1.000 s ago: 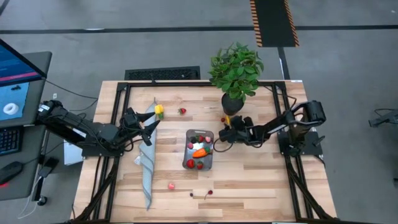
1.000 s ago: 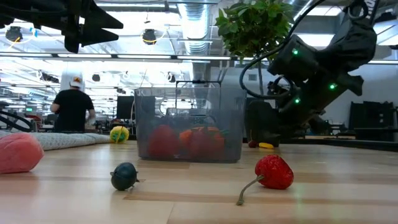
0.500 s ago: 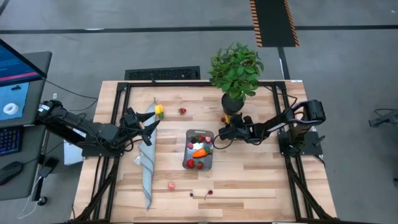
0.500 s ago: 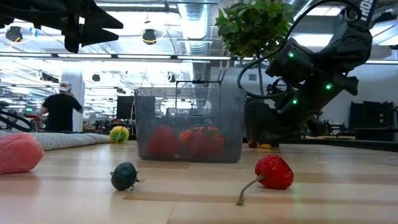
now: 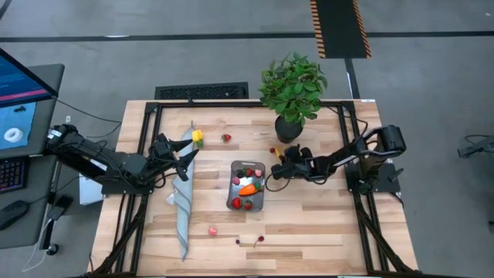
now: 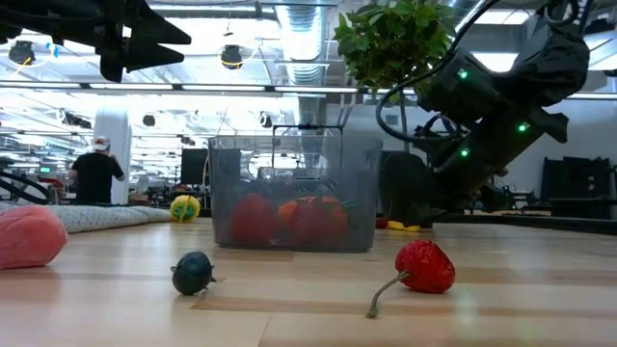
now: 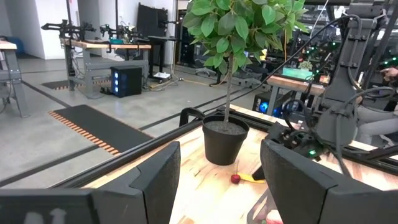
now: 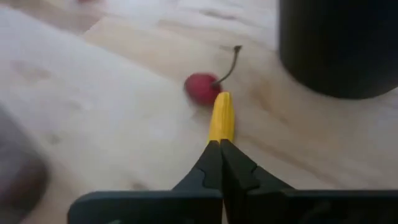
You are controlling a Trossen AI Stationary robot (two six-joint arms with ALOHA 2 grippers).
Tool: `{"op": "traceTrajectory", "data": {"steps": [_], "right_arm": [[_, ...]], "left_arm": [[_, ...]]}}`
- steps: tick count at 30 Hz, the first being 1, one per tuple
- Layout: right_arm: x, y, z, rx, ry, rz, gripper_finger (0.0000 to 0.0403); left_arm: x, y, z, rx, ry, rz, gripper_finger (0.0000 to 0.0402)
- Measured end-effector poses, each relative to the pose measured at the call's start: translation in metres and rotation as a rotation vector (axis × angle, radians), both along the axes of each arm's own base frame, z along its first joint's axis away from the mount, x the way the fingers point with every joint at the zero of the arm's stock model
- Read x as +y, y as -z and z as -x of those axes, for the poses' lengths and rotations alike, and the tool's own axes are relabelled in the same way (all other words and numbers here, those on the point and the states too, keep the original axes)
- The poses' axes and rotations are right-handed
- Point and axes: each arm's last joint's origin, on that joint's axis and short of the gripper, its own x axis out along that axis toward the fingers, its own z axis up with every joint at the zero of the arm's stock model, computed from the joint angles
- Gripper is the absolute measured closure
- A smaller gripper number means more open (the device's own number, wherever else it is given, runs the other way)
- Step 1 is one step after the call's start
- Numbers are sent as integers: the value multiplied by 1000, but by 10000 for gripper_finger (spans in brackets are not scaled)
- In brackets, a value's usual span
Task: Pick and placing Produce into tupperware
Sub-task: Put the corn into the bin
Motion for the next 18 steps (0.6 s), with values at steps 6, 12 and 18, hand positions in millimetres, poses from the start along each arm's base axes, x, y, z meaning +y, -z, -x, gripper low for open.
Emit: {"op": "traceTrajectory", "data": {"steps": [6,12,18], "right_arm": [[18,-14,3,-45,-63,-4,378],[38,-45,9,-135,-126,68,391],[63,-78,11,-298,-285,108,368]], "left_arm": [[0,0,0,0,0,0,190],[0,0,0,0,0,0,190],[0,0,0,1,0,0,190]]}}
